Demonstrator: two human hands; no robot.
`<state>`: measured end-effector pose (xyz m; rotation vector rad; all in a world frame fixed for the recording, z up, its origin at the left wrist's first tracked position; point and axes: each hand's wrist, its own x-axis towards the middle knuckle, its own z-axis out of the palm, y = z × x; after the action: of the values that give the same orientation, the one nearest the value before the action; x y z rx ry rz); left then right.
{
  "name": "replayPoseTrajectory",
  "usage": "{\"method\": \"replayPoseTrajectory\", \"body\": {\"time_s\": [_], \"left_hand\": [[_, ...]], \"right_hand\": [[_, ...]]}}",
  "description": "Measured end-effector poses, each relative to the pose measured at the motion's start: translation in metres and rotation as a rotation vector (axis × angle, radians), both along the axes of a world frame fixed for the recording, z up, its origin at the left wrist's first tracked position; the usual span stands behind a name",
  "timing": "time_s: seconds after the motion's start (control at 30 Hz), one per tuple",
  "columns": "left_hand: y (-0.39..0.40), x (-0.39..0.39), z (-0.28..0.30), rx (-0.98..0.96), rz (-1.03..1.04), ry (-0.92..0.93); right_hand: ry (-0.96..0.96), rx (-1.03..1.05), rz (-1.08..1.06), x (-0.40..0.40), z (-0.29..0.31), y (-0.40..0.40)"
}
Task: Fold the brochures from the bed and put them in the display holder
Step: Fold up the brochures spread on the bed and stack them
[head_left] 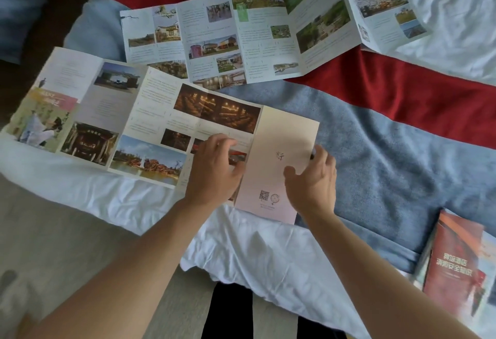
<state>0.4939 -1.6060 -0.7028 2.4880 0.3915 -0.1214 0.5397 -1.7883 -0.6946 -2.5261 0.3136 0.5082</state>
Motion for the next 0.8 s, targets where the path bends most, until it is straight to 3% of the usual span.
{"method": "replayPoseTrajectory", "body": {"time_s": [0.3,0.47,0.63,0.8], "left_hand": [[0.000,0.003,-0.001,0.072,-0.011,-0.040],[0.030,0.009,0.004,0.183,0.174,-0.007],[0.070,0.007,0.009,0.227,0.278,0.075],[0.087,-0.003,0.008,0.193,0.289,0.086]], "right_hand": [[0.033,0.122,-0.243,0.011,0.009,0.000],[0.007,0.067,-0.317,0.021,0.009,-0.019],[-0.101,-0.103,-0.266,0.038,0.007,-0.031],[-0.205,-0.112,0.016,0.029,0.009,0.014]]}}
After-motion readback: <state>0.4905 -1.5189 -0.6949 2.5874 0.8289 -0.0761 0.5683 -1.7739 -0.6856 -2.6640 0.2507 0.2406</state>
